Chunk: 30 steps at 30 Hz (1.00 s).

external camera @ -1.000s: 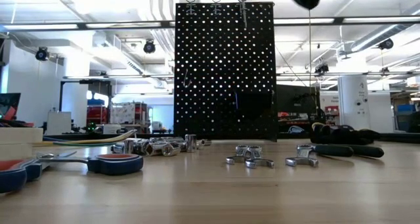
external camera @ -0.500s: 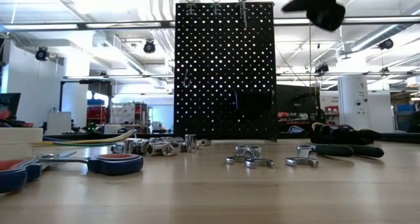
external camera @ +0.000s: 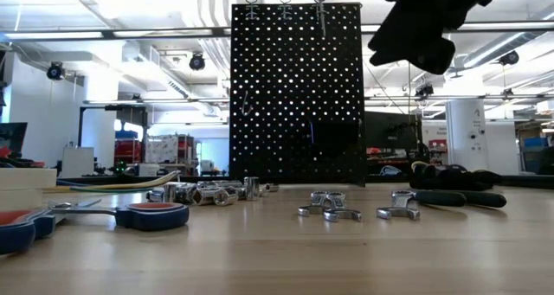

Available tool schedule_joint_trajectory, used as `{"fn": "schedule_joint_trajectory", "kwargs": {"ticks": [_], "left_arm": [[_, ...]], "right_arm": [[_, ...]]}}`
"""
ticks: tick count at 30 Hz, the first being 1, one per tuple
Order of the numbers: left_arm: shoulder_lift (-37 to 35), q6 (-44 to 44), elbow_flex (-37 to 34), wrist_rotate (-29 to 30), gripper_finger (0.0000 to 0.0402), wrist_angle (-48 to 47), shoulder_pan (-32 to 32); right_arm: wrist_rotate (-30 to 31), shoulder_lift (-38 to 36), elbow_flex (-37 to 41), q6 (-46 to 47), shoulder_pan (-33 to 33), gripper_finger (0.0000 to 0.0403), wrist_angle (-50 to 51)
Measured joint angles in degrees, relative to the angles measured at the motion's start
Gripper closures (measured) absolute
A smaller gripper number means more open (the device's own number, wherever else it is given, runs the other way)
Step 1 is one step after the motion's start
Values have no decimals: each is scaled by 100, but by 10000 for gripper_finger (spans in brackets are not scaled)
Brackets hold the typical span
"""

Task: Hang tools onto peg board
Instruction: Hang the red allen wrench on the peg board

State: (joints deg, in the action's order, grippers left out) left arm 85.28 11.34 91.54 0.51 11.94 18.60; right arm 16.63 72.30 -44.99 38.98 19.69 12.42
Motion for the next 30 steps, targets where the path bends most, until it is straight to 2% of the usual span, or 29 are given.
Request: {"fn": "schedule_joint_trajectory", "kwargs": {"ticks": [8, 17, 25, 30], "left_arm": [[-43, -135, 69, -167, 359, 13, 392], [330, -481, 60, -466, 359, 199, 714], [457, -549, 58, -555, 359, 246, 746], [362, -635, 58, -535, 359, -59, 760]], "right_arm": [[0, -36, 316, 11, 19, 322, -461], [1, -21, 683, 68, 4, 341, -958], [2, -64, 935, 251, 4, 354, -1133], [2, -66, 948, 256, 2, 351, -1159]]}}
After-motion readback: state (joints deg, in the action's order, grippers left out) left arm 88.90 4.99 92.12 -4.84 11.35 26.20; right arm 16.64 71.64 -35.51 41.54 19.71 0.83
